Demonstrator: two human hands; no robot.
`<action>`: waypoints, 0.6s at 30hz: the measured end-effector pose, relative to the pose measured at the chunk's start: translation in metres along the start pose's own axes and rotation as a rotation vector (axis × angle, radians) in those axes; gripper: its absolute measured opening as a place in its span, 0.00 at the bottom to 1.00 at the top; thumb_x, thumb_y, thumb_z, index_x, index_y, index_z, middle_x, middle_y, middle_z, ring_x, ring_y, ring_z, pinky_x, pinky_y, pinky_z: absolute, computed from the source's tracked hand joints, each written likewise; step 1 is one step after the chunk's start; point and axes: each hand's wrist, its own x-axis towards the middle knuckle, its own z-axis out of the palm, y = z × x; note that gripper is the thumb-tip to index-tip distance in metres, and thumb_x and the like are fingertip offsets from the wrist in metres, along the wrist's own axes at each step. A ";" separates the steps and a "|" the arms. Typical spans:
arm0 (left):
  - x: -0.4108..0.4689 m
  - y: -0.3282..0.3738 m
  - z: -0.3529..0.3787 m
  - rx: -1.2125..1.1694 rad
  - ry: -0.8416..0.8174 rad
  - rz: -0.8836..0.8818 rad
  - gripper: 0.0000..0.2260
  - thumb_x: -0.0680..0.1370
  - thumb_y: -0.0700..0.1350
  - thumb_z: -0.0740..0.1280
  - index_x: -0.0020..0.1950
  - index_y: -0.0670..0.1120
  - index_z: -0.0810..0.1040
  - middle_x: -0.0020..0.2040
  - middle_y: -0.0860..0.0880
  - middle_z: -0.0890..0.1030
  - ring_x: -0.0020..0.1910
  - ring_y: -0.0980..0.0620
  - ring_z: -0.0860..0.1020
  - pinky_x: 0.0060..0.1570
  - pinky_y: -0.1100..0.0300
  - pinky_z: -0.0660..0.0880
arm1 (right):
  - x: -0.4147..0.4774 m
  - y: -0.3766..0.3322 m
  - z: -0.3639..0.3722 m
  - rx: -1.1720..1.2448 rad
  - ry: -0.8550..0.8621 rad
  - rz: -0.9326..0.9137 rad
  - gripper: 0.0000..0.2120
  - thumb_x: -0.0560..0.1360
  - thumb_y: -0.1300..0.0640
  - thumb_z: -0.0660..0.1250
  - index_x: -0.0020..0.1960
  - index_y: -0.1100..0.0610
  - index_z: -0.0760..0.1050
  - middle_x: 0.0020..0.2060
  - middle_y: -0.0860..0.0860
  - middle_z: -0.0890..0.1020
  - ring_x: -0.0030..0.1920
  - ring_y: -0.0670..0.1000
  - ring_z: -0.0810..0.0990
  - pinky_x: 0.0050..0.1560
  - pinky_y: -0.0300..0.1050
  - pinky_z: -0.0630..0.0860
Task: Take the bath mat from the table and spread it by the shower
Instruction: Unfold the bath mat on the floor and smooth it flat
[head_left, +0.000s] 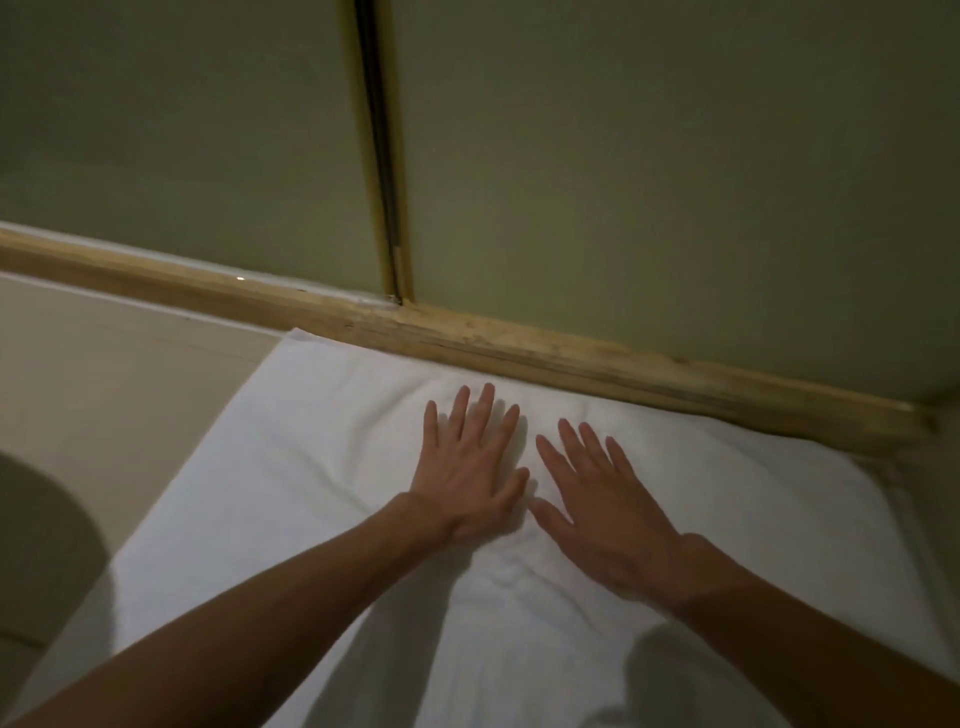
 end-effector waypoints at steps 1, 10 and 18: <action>0.001 0.015 0.003 0.007 -0.004 0.016 0.34 0.76 0.66 0.41 0.78 0.54 0.38 0.78 0.47 0.34 0.75 0.45 0.30 0.71 0.39 0.32 | -0.011 0.010 0.000 0.003 0.013 0.034 0.32 0.78 0.36 0.42 0.76 0.47 0.38 0.76 0.51 0.37 0.75 0.52 0.33 0.74 0.52 0.34; -0.006 0.130 0.036 0.060 -0.095 0.180 0.33 0.77 0.67 0.41 0.78 0.55 0.38 0.78 0.45 0.35 0.75 0.42 0.32 0.69 0.37 0.30 | -0.121 0.090 0.026 -0.026 -0.045 0.257 0.31 0.79 0.39 0.41 0.76 0.48 0.34 0.76 0.53 0.35 0.74 0.52 0.31 0.70 0.48 0.31; -0.022 0.135 0.045 0.094 -0.131 0.191 0.32 0.78 0.64 0.44 0.78 0.55 0.39 0.79 0.45 0.37 0.76 0.42 0.34 0.68 0.37 0.29 | -0.147 0.108 0.042 0.155 -0.165 0.412 0.29 0.81 0.41 0.44 0.77 0.52 0.44 0.77 0.54 0.42 0.77 0.55 0.44 0.74 0.49 0.47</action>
